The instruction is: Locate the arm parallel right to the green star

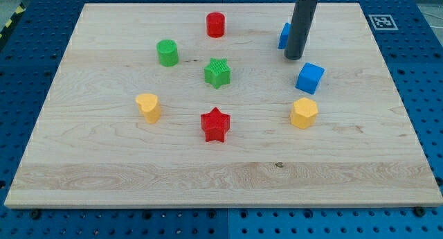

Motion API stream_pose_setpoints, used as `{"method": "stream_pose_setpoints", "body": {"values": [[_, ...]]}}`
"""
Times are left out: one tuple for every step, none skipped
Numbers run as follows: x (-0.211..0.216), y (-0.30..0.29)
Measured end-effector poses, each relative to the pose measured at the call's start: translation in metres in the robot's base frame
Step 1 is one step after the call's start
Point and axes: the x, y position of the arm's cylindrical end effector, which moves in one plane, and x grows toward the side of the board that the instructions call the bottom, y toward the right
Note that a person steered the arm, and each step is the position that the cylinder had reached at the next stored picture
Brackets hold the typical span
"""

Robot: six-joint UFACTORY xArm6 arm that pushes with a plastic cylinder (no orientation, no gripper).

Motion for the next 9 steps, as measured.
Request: {"method": "stream_pose_setpoints", "body": {"values": [[0.0,-0.004],[0.0,-0.004],[0.001,-0.004],[0.01,-0.004],[0.022,-0.004],[0.024,-0.006],[0.024,-0.012],[0.024,-0.016],[0.024,-0.022]]}}
